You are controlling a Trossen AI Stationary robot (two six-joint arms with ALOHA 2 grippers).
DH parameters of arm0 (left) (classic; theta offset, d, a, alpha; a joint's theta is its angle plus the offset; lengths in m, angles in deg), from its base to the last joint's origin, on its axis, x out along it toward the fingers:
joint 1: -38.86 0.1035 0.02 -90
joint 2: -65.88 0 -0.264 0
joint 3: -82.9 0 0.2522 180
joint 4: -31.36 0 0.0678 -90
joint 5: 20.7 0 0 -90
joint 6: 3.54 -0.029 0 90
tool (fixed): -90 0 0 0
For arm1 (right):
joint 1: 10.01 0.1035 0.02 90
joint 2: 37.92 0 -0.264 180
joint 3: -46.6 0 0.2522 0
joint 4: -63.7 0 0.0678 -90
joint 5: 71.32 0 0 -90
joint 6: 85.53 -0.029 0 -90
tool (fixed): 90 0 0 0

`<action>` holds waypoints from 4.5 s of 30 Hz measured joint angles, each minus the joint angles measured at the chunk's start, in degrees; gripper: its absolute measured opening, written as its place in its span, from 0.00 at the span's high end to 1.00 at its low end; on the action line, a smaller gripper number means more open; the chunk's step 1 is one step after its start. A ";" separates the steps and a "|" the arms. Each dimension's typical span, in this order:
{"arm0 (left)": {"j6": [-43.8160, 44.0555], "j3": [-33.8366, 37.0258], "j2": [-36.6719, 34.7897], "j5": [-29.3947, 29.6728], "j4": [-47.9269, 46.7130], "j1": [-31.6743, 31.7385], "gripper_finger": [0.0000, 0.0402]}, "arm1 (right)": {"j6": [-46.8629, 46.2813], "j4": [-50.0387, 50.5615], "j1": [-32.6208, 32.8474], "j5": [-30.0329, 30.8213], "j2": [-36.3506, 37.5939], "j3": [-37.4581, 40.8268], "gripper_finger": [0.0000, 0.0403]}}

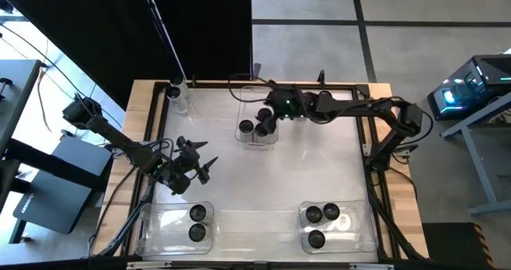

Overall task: Sort soda cans
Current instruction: Put the left white pink soda can into the bottom left transparent bin

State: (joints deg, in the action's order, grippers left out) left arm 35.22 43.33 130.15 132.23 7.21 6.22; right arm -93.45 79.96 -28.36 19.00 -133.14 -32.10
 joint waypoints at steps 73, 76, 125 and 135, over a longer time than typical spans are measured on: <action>-30.39 -33.03 5.82 -47.71 -51.63 85.50 0.20 | -4.26 12.11 28.17 44.23 14.45 10.48 0.15; -29.21 -33.03 7.43 -46.47 -51.17 85.52 0.20 | -4.13 11.76 28.17 44.23 14.45 10.48 0.15; -29.88 -28.70 5.57 -43.23 -42.33 84.67 0.20 | -3.81 11.21 29.83 42.74 14.43 10.48 0.15; -31.36 -28.35 5.49 -44.25 -43.23 84.24 0.33 | -5.20 10.98 31.17 42.73 14.43 10.48 0.15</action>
State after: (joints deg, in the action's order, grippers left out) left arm 3.87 14.98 135.64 87.98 -36.02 90.46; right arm -98.65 90.94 2.81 61.72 -118.71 -21.62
